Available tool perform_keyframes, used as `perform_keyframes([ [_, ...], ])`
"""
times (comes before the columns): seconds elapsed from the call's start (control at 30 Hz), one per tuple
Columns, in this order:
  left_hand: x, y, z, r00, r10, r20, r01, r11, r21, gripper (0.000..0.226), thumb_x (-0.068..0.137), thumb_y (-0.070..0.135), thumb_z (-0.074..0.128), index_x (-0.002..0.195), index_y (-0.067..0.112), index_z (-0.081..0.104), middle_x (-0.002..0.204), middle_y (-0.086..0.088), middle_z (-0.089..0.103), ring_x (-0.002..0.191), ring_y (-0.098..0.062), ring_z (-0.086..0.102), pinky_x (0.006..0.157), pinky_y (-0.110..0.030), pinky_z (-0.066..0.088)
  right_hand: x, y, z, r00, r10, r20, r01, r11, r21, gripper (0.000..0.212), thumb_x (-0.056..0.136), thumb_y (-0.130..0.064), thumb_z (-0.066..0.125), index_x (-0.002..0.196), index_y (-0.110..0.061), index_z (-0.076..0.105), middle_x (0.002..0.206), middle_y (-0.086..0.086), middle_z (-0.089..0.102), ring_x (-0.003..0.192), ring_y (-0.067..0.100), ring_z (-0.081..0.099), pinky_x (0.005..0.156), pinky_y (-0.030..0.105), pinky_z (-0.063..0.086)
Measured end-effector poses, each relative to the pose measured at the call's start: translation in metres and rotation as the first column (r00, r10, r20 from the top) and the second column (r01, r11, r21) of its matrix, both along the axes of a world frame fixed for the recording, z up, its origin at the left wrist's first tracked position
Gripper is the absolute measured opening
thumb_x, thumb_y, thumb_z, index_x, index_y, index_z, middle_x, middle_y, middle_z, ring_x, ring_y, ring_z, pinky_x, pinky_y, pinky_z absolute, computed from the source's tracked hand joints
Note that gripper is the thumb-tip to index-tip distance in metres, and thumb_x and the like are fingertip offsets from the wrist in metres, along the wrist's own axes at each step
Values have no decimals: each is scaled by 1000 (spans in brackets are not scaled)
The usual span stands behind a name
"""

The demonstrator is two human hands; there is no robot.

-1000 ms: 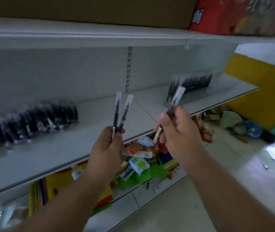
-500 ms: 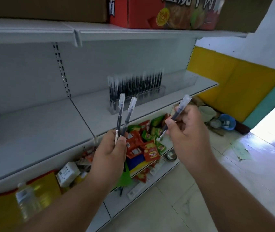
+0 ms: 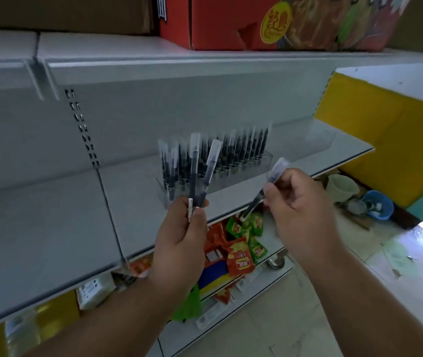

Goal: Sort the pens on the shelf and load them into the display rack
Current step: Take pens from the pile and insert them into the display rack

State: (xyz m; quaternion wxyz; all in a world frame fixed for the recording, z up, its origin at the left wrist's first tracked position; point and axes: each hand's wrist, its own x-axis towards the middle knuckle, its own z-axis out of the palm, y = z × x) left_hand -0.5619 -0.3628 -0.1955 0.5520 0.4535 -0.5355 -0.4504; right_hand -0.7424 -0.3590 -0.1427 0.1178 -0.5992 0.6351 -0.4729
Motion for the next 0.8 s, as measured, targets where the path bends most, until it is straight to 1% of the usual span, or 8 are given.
perform_keyframes([
  [0.1, -7, -8, -5, 996, 78, -49, -78, 997, 7, 23, 103, 26, 44, 94, 39, 60, 59, 4, 39, 54, -16, 34, 52, -32, 32, -2, -27, 1, 995, 100, -27, -101, 994, -40, 15, 93, -30, 63, 80, -34, 57, 68, -15, 62, 64, 0, 58, 55, 11, 39],
  [0.17, -10, -13, -8, 984, 158, -80, -157, 987, 22, 17, 95, 33, 45, 89, 39, 60, 59, 3, 38, 54, -18, 32, 52, -34, 30, -2, -49, 1, 982, 183, -40, -186, 980, -73, 16, 92, -29, 64, 78, -30, 57, 66, -13, 61, 61, -1, 56, 53, 11, 39],
  [0.3, -14, -11, -8, 933, 327, -150, -322, 945, 61, 16, 98, 21, 47, 90, 25, 60, 60, 3, 36, 52, -14, 29, 46, -26, 28, 6, -90, 7, 924, 382, -24, -383, 920, -87, 23, 93, -22, 66, 72, -22, 55, 59, -10, 53, 56, 0, 50, 51, 8, 35],
  [0.4, -23, -9, -6, 877, 452, -163, -446, 892, 75, 18, 104, 5, 38, 97, 8, 54, 59, 4, 36, 52, -12, 30, 46, -22, 31, 14, -117, 10, 861, 507, -42, -508, 854, -112, 23, 94, -21, 65, 76, -10, 56, 61, -1, 55, 58, 13, 51, 51, 17, 38],
  [0.47, -30, -8, -6, 842, 510, -179, -503, 860, 83, 23, 104, 3, 38, 96, 12, 58, 59, 5, 38, 52, -11, 31, 48, -22, 31, 20, -131, 10, 820, 569, -67, -573, 814, -101, 20, 94, -23, 64, 80, -10, 58, 67, 5, 59, 62, 16, 54, 57, 26, 45],
  [0.57, -38, 0, -11, 798, 570, -198, -559, 822, 110, 28, 103, 8, 43, 93, 25, 63, 60, 4, 38, 52, -12, 32, 49, -27, 28, 30, -144, 5, 781, 608, -143, -622, 779, -84, 19, 95, -26, 62, 83, -13, 57, 70, 1, 60, 65, 15, 57, 61, 33, 50],
  [0.67, -38, 9, -13, 779, 593, -206, -583, 805, 113, 16, 92, 22, 49, 93, 27, 64, 59, 5, 39, 52, -11, 34, 50, -26, 29, 40, -150, 1, 747, 632, -209, -656, 751, -73, 19, 95, -26, 62, 81, -16, 54, 67, -6, 55, 61, 11, 54, 57, 27, 46],
  [0.8, -23, 8, -13, 782, 587, -207, -572, 809, 133, 26, 103, 6, 43, 96, 20, 63, 58, 6, 37, 52, -10, 32, 50, -24, 29, 54, -152, -6, 705, 615, -354, -645, 763, 43, 18, 96, -28, 58, 85, -14, 56, 71, -3, 55, 63, 12, 50, 56, 28, 37],
])
